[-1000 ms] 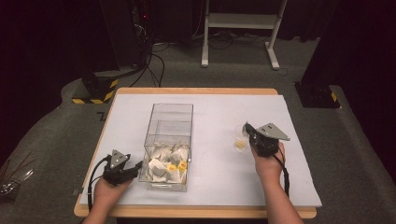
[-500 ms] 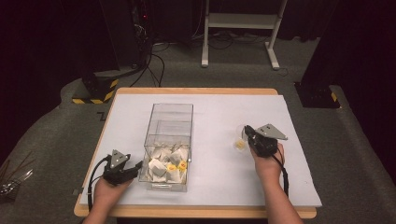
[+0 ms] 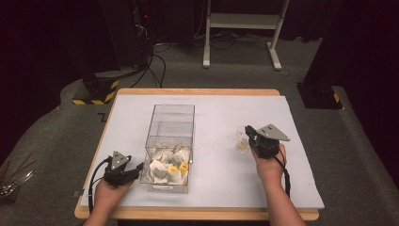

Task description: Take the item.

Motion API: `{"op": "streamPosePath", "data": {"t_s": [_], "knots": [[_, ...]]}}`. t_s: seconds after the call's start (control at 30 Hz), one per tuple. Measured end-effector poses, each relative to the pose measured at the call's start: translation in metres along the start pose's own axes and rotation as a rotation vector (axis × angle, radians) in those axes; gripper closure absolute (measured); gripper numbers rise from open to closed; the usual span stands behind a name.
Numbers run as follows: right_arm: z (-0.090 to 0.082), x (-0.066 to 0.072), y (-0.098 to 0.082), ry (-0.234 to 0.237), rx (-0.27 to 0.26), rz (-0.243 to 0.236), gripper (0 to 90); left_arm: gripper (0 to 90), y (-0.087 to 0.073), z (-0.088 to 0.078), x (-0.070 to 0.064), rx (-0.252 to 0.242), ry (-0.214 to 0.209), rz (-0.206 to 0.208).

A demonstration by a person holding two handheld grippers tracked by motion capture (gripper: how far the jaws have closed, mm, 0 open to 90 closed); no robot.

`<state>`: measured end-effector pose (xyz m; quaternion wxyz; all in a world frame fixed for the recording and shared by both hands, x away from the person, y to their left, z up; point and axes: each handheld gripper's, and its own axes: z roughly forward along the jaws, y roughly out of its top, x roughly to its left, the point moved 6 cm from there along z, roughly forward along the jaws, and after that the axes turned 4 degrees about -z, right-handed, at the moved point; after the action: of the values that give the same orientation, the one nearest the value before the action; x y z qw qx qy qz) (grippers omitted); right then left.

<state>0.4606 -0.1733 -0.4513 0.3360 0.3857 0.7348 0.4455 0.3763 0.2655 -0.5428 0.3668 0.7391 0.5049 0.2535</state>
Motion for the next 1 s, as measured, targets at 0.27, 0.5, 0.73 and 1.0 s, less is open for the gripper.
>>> {"op": "streamPosePath", "data": {"t_s": [0.27,0.5,0.73,1.0], "knots": [[-0.011,0.010,0.005,0.025,-0.022,-0.017,81.8,40.0,0.000,0.000,0.000,0.000,-0.001,0.001],[-0.023,0.017,0.002,0.049,-0.028,-0.007,75.5,40.0,0.000,0.000,0.000,-0.002,-0.004,0.001],[-0.033,0.026,-0.007,0.075,-0.017,-0.006,71.0,40.5,0.000,-0.001,0.001,-0.011,-0.009,-0.010],[-0.040,0.033,-0.021,0.080,0.015,-0.012,64.4,41.5,0.001,-0.003,0.001,-0.032,-0.020,-0.013]]}}
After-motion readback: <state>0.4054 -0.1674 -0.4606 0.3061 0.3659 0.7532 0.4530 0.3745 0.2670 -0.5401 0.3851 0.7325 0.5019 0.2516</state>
